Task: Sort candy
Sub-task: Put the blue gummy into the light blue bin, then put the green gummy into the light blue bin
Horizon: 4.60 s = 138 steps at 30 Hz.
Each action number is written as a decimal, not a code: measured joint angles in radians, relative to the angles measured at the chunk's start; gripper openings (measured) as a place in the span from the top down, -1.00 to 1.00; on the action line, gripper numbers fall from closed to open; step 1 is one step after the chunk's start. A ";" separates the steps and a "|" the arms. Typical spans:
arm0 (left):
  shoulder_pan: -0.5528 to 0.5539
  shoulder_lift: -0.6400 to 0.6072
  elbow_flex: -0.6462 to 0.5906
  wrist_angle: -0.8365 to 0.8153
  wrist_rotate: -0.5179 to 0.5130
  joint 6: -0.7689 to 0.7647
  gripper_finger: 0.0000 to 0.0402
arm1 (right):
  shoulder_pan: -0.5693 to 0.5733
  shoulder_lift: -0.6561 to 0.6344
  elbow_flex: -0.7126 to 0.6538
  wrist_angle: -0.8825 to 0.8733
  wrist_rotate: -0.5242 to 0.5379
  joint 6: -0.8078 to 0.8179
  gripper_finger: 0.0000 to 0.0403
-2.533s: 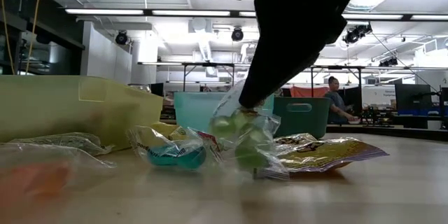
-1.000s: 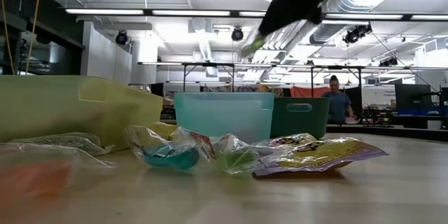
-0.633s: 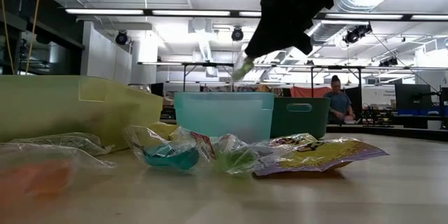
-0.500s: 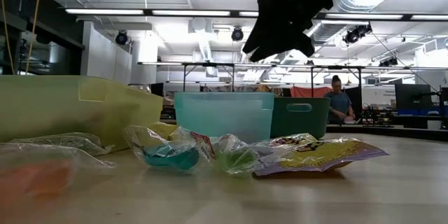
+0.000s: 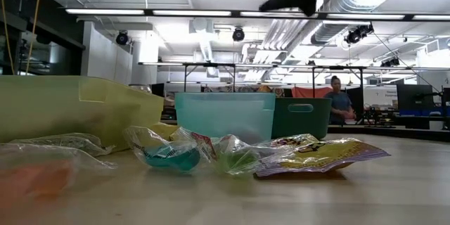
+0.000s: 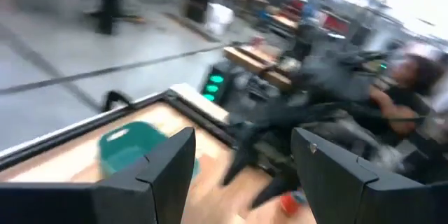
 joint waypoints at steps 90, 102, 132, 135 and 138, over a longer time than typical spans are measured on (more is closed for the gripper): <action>0.628 0.365 -0.143 0.292 0.862 0.314 1.00 | -0.187 -0.232 0.000 -0.244 0.163 0.180 -0.10; 0.279 0.379 -0.288 0.461 0.587 0.274 1.00 | -0.093 -0.264 0.000 -0.291 0.167 0.068 -0.10; 0.222 0.344 -0.261 0.289 0.575 0.282 -0.11 | -0.035 -0.259 0.000 -0.233 0.121 0.209 -0.10; 0.231 0.279 -0.227 0.242 0.575 0.345 -0.11 | -0.034 -0.240 0.000 -0.114 0.002 0.209 -0.10; 0.249 0.196 -0.221 0.227 0.566 0.377 -0.11 | -0.015 -0.187 0.000 0.034 -0.162 0.210 -0.10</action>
